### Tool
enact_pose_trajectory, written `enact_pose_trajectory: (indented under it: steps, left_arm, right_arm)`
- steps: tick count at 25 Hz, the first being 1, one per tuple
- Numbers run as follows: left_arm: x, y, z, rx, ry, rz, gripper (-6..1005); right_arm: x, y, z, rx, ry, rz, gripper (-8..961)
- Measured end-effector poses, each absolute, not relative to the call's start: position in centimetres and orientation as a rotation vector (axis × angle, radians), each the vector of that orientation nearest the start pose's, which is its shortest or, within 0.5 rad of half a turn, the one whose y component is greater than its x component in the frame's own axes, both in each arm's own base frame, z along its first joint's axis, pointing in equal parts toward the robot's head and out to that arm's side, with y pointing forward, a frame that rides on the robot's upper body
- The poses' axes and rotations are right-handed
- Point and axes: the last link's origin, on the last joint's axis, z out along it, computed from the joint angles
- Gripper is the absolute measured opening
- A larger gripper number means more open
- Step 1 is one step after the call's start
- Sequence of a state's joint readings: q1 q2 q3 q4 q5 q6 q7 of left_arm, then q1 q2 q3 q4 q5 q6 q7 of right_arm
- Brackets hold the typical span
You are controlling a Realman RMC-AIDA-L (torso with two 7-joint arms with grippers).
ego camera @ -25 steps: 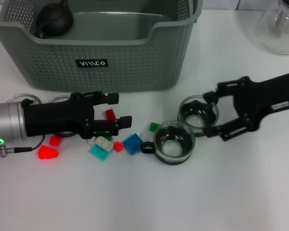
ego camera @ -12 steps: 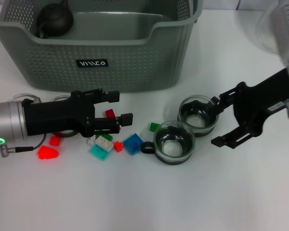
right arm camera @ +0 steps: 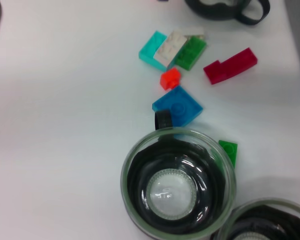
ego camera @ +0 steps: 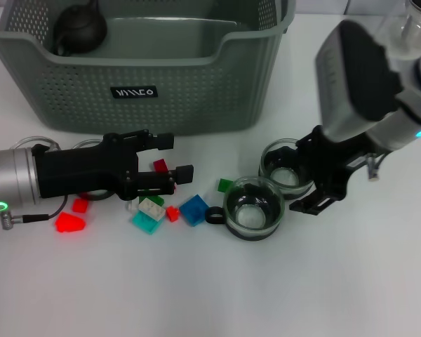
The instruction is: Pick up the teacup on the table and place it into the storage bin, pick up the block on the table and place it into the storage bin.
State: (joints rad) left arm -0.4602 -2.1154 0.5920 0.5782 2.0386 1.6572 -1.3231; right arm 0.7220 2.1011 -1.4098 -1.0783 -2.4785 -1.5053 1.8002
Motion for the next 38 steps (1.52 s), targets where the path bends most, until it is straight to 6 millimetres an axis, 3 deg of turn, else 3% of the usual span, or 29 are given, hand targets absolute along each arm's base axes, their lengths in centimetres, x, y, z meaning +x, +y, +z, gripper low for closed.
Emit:
enact_pose_trajectory:
  steps: [7,14,19,27,33,38]
  left_arm:
    - [-27.8,28.9,-1.9,-2.721,-0.751,-0.855,835]
    - [-28.0,28.8,-1.9,-2.722,-0.754,-0.845,835]
    - [-28.3,28.6,-1.8,-2.716,-0.742,-0.839,836]
    - [-28.6,28.3,-1.8,-2.709,-0.728,-0.836,837]
    - [-28.5,28.1,-1.8,-2.714,-0.729,-0.845,838]
    - [-28.6,28.0,-1.7,-2.719,-0.73,-0.841,838]
  right_arm:
    - [17.0,35.1,-6.9,-3.027,-0.107,-0.651,769]
    - [17.8,35.0,-7.7,-2.975,-0.039,-0.757,743]
    - [17.5,34.7,-7.5,-2.98,-0.036,-0.751,506]
    - [17.3,34.5,-6.9,-2.981,0.04,-0.753,263]
    - [16.8,34.4,-5.1,-2.983,0.098,-0.707,55]
    - [16.5,34.0,-2.3,-3.007,0.198,-0.664,51]
